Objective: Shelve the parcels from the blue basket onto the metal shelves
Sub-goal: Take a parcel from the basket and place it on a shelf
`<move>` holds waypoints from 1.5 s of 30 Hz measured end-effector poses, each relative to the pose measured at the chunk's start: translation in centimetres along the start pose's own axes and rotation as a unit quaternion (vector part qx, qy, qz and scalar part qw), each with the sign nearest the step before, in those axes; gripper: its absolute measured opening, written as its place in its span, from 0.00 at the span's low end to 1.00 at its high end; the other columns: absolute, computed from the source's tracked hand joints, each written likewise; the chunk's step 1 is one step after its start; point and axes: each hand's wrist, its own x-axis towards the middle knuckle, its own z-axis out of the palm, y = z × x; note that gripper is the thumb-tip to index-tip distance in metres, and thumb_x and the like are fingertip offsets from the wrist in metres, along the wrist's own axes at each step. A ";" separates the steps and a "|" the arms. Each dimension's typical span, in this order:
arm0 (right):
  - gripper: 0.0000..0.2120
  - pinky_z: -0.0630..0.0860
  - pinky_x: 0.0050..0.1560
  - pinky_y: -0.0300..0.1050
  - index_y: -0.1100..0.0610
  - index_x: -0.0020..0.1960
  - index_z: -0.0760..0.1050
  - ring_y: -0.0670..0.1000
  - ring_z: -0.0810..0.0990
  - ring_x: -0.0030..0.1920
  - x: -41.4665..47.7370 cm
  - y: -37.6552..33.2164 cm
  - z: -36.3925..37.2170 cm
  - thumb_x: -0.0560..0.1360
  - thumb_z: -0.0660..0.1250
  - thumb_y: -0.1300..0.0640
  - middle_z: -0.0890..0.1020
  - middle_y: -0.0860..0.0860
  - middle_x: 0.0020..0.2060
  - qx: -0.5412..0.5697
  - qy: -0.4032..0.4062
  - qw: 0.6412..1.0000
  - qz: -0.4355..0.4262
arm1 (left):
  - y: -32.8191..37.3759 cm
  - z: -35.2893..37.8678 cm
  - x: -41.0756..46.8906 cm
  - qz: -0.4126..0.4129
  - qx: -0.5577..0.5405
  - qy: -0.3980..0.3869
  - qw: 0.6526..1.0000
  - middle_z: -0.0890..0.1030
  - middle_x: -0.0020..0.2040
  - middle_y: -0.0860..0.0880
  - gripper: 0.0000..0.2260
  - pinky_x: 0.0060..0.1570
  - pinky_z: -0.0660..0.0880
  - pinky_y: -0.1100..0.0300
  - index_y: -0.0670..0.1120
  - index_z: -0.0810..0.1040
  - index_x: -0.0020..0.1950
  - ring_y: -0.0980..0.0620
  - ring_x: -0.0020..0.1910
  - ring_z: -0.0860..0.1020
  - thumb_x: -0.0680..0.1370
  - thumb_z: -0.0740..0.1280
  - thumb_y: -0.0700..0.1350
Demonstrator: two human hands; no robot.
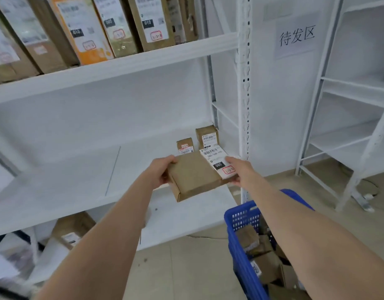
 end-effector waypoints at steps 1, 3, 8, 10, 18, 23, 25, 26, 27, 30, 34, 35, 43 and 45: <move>0.14 0.79 0.38 0.47 0.60 0.58 0.75 0.54 0.83 0.44 -0.2 0.3 1.1 0.76 0.70 0.54 0.83 0.56 0.45 0.010 -0.003 1.000 0.000 | -0.4 -1.1 0.3 0.011 -0.007 0.019 1.000 0.75 0.43 0.45 0.05 0.35 0.72 0.58 0.43 0.76 0.49 0.49 0.38 0.73 0.75 0.67 0.41; 0.13 0.80 0.40 0.48 0.60 0.58 0.76 0.54 0.83 0.45 -0.5 0.9 3.2 0.75 0.71 0.56 0.83 0.56 0.45 0.034 -0.009 0.999 -0.005 | -1.4 -3.1 0.7 0.019 -0.001 0.037 0.999 0.76 0.44 0.45 0.08 0.34 0.72 0.58 0.43 0.77 0.53 0.49 0.38 0.74 0.75 0.68 0.43; 0.04 0.79 0.57 0.55 0.56 0.49 0.76 0.55 0.83 0.47 -1.2 2.0 8.0 0.76 0.70 0.58 0.84 0.54 0.44 0.045 -0.014 0.999 -0.024 | -3.8 -7.8 1.8 -0.009 -0.011 0.058 0.998 0.77 0.45 0.47 0.09 0.46 0.76 0.51 0.45 0.73 0.56 0.48 0.40 0.76 0.77 0.67 0.46; 0.03 0.77 0.59 0.58 0.54 0.47 0.76 0.56 0.83 0.51 -1.2 2.6 9.6 0.75 0.70 0.58 0.84 0.55 0.45 0.041 -0.022 0.999 -0.017 | -4.4 -9.4 2.2 0.011 -0.021 0.071 0.997 0.77 0.48 0.46 0.10 0.48 0.75 0.50 0.45 0.73 0.56 0.47 0.42 0.76 0.78 0.67 0.45; 0.09 0.76 0.48 0.48 0.56 0.56 0.75 0.52 0.81 0.46 -2.3 4.5 14.6 0.76 0.67 0.59 0.83 0.55 0.49 -0.013 -0.001 1.000 -0.018 | -5.3 -14.4 3.6 0.050 0.001 0.136 0.990 0.77 0.50 0.46 0.11 0.53 0.75 0.49 0.41 0.75 0.57 0.45 0.50 0.76 0.78 0.67 0.46; 0.06 0.76 0.47 0.49 0.58 0.53 0.74 0.51 0.78 0.36 -2.4 5.4 16.8 0.76 0.65 0.63 0.80 0.53 0.40 -0.003 0.009 1.000 -0.012 | -5.8 -16.3 4.2 0.052 0.018 0.143 0.988 0.77 0.44 0.48 0.05 0.51 0.73 0.52 0.45 0.76 0.53 0.46 0.48 0.74 0.79 0.63 0.42; 0.05 0.76 0.42 0.48 0.58 0.52 0.73 0.51 0.77 0.34 -2.5 5.7 17.6 0.76 0.64 0.64 0.78 0.53 0.37 -0.011 0.008 1.000 -0.010 | -6.0 -16.9 4.3 0.057 0.029 0.151 0.986 0.77 0.47 0.46 0.08 0.48 0.71 0.54 0.43 0.77 0.56 0.46 0.47 0.74 0.79 0.63 0.42; 0.05 0.76 0.42 0.48 0.59 0.51 0.73 0.51 0.77 0.34 -2.4 5.8 18.0 0.76 0.65 0.64 0.78 0.53 0.37 -0.017 0.006 1.000 -0.009 | -6.1 -17.2 4.3 0.059 0.036 0.157 0.985 0.77 0.48 0.46 0.10 0.47 0.71 0.54 0.42 0.77 0.58 0.46 0.47 0.74 0.79 0.62 0.42; 0.06 0.76 0.45 0.49 0.59 0.52 0.74 0.51 0.78 0.35 -2.3 5.9 18.3 0.75 0.65 0.64 0.79 0.53 0.37 -0.021 0.005 1.000 -0.006 | -6.1 -17.5 4.4 0.058 0.040 0.162 0.984 0.77 0.49 0.45 0.11 0.47 0.72 0.54 0.41 0.77 0.60 0.46 0.47 0.74 0.79 0.62 0.42; 0.06 0.76 0.49 0.51 0.59 0.52 0.74 0.52 0.78 0.36 -2.0 6.3 19.0 0.75 0.64 0.63 0.79 0.54 0.37 -0.038 -0.002 0.999 0.002 | -6.4 -18.2 4.6 0.051 0.040 0.172 0.983 0.79 0.54 0.43 0.14 0.52 0.75 0.51 0.43 0.75 0.64 0.46 0.48 0.74 0.79 0.63 0.42; 0.08 0.75 0.48 0.51 0.59 0.55 0.74 0.53 0.78 0.37 -1.8 6.7 19.6 0.76 0.63 0.63 0.79 0.55 0.38 -0.055 -0.024 0.998 0.011 | -6.8 -18.9 4.5 0.033 0.047 0.180 0.982 0.78 0.56 0.44 0.17 0.53 0.74 0.52 0.43 0.73 0.67 0.46 0.49 0.74 0.78 0.63 0.39; 0.08 0.75 0.48 0.51 0.59 0.55 0.74 0.53 0.78 0.37 -1.7 6.7 19.7 0.76 0.63 0.63 0.79 0.55 0.38 -0.057 -0.026 0.998 0.013 | -6.9 -19.1 4.4 0.030 0.050 0.179 0.982 0.77 0.56 0.43 0.17 0.53 0.74 0.52 0.42 0.72 0.67 0.45 0.50 0.74 0.78 0.63 0.38; 0.10 0.75 0.56 0.56 0.60 0.57 0.74 0.54 0.78 0.38 -1.6 7.3 21.0 0.76 0.63 0.62 0.80 0.55 0.40 -0.065 -0.059 0.996 0.010 | -7.6 -20.6 3.4 0.020 0.046 0.196 0.979 0.76 0.57 0.43 0.19 0.52 0.74 0.53 0.40 0.71 0.68 0.45 0.51 0.74 0.77 0.61 0.34; 0.10 0.75 0.56 0.57 0.60 0.57 0.74 0.54 0.78 0.38 -1.5 7.6 21.7 0.76 0.63 0.62 0.79 0.55 0.39 -0.072 -0.066 0.995 0.010 | -7.8 -21.3 3.1 0.018 0.042 0.203 0.978 0.76 0.60 0.42 0.19 0.52 0.74 0.53 0.40 0.71 0.68 0.44 0.52 0.74 0.77 0.60 0.34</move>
